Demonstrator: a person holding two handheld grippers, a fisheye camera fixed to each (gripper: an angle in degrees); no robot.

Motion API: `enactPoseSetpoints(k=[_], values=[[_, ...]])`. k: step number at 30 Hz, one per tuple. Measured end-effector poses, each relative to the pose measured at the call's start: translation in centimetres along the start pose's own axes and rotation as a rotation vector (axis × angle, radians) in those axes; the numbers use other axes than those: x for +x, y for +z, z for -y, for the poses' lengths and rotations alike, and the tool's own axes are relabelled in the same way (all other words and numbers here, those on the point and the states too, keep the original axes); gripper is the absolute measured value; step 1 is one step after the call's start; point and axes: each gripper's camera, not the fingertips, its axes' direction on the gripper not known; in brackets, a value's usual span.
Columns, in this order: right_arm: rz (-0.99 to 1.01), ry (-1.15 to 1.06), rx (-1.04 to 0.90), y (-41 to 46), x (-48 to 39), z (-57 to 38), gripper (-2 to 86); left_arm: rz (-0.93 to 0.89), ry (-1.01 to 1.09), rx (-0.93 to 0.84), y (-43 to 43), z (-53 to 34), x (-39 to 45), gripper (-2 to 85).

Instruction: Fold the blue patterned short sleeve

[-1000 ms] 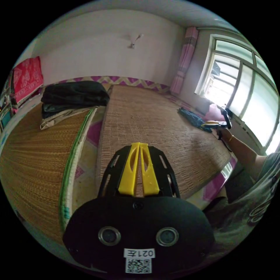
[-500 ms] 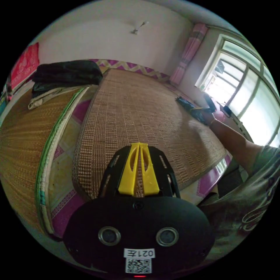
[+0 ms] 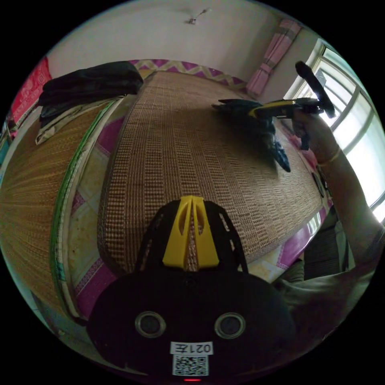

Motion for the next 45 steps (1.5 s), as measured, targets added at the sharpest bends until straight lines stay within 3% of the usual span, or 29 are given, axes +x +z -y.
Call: enactPoseSetpoints(k=[5, 8, 12, 19, 22, 30, 36, 41, 45], values=[[0.113, -0.096, 0.009, 1.1, -8.0, 0.2, 6.0, -0.15, -0.08, 0.109, -0.8, -0.8, -1.8, -1.0], [0.117, -0.029, 0.087, 0.2, -7.0, -2.2, 7.2, -0.223, -0.115, 0.157, -1.9, -1.6, -3.1, -1.0], [0.286, 0.025, 0.113, -0.8, -3.7, -6.3, 10.6, -0.252, -0.11, 0.163, -1.8, -1.8, -3.2, -1.0], [0.246, -0.006, 0.154, -0.7, -2.8, -10.5, 9.4, -0.237, -0.071, 0.174, -0.1, 0.1, -1.7, -0.9], [0.204, 0.021, 0.165, -0.4, -1.9, -11.6, 4.9, -0.228, -0.054, 0.167, 0.6, 1.3, -1.4, -0.9], [0.61, 0.34, 0.46, -4.2, 14.2, -21.0, 0.5, -0.179, -0.033, 0.168, 2.9, 6.1, -1.9, 0.9], [0.671, 0.69, 0.709, -8.4, 29.1, -38.4, 0.3, -0.189, -0.079, 0.085, 7.8, 12.1, -3.6, 6.8], [0.651, 0.96, 0.68, -4.3, 34.2, -52.5, 0.4, -0.337, -0.13, -0.06, 12.4, 14.5, -5.1, 6.2], [0.845, 1.103, 0.552, 2.8, 34.9, -59.0, 0.7, -0.319, -0.117, -0.057, 12.9, 14.9, -5.1, 3.1]])
